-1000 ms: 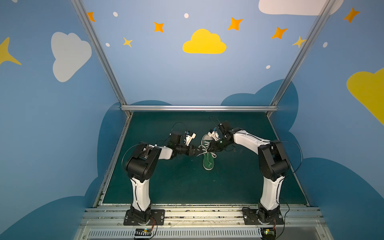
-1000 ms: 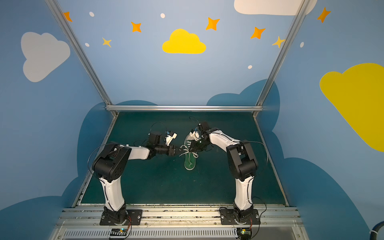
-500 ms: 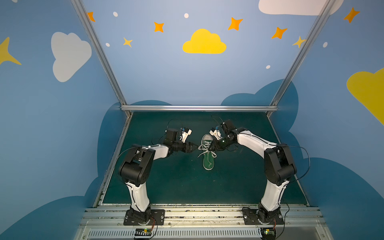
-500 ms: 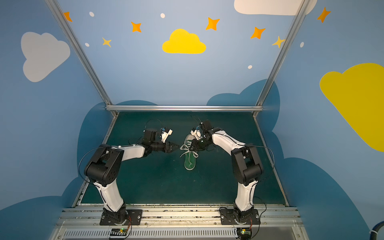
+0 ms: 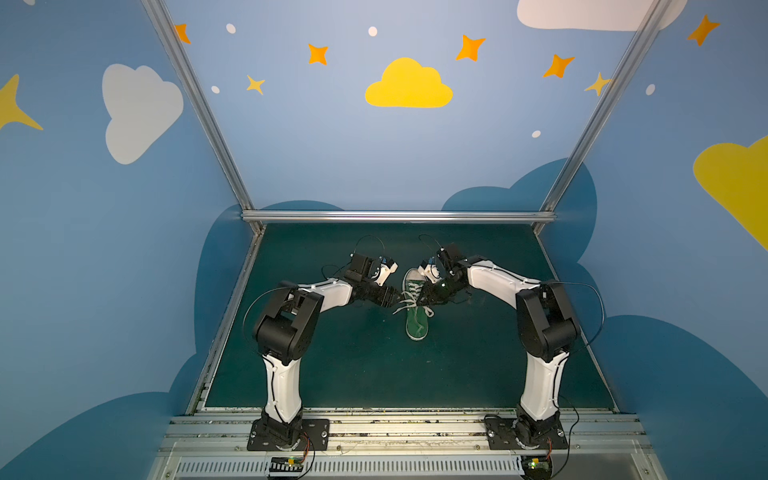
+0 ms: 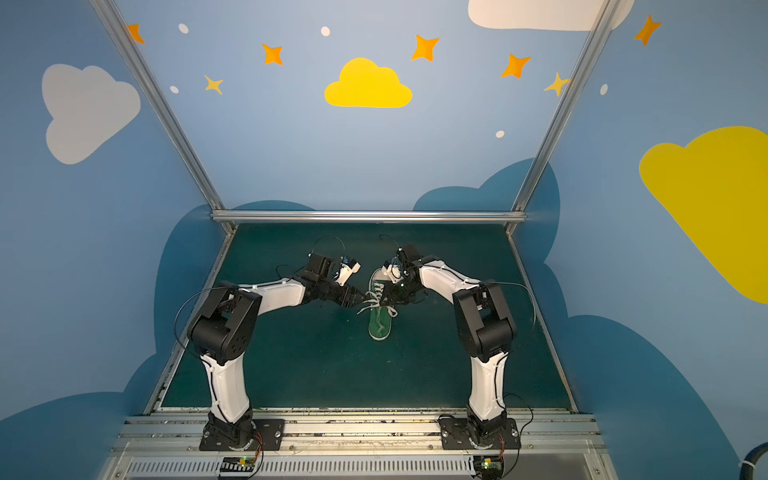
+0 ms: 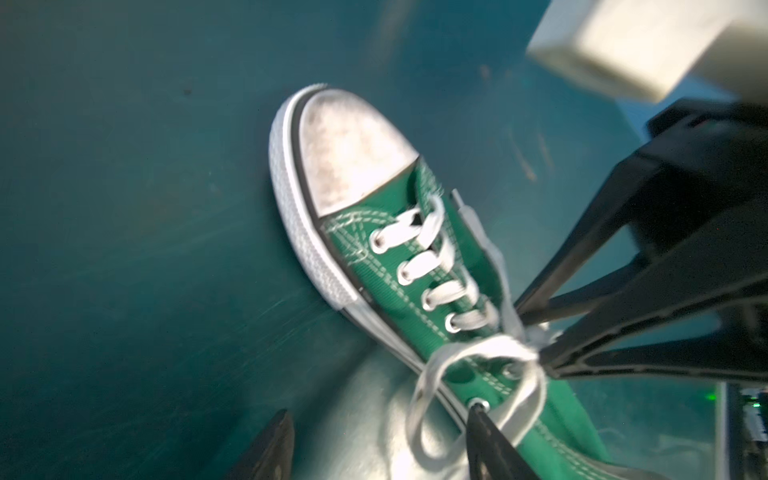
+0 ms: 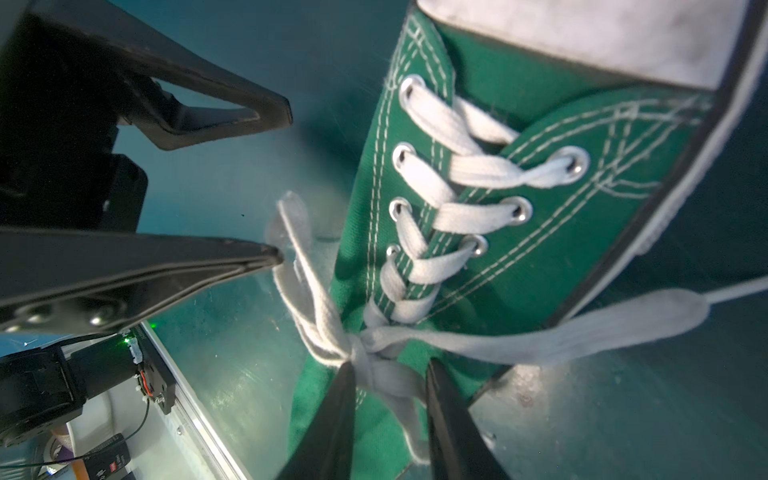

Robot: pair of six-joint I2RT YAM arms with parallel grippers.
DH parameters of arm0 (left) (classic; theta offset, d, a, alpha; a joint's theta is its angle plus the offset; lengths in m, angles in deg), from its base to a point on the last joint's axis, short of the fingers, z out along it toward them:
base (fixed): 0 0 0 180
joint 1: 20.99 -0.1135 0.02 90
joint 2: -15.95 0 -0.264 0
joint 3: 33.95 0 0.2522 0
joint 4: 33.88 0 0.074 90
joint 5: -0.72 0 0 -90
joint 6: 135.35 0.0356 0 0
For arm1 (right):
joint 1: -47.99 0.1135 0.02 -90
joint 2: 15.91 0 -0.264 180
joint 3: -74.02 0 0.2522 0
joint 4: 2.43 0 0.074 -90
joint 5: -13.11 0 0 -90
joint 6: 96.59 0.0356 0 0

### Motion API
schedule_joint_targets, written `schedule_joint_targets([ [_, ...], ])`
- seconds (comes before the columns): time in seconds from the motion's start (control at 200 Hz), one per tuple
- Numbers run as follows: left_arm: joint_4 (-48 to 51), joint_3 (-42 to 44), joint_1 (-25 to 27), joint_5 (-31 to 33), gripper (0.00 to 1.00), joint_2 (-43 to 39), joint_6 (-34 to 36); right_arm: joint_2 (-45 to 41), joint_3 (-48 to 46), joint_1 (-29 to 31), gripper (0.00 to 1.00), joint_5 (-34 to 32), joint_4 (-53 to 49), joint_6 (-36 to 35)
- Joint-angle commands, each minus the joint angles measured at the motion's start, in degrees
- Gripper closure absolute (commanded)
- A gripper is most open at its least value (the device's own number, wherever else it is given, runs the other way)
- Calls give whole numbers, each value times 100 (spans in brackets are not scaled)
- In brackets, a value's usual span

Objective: Tie the shoes

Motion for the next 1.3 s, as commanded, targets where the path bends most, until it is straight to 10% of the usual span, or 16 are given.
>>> schedule_joint_targets([
  [0.0,581,-87,-12,397,34,52,296,-448,-65,-70,69,-189,-181,-96],
  [0.24,536,157,-54,516,32,-533,306,-1236,-311,-304,44,-342,-314,-176],
  [0.39,-39,663,-225,242,10,-1305,-39,-1941,-753,-619,19,-477,-199,-268],
  [0.756,-2064,2214,-1270,-691,0,-3159,-991,-4020,-2956,-1773,13,-1289,1469,31],
  [1.292,-2626,3941,-1391,2730,0,-4884,417,-5355,-5217,-2240,13,-3638,4002,-402],
])
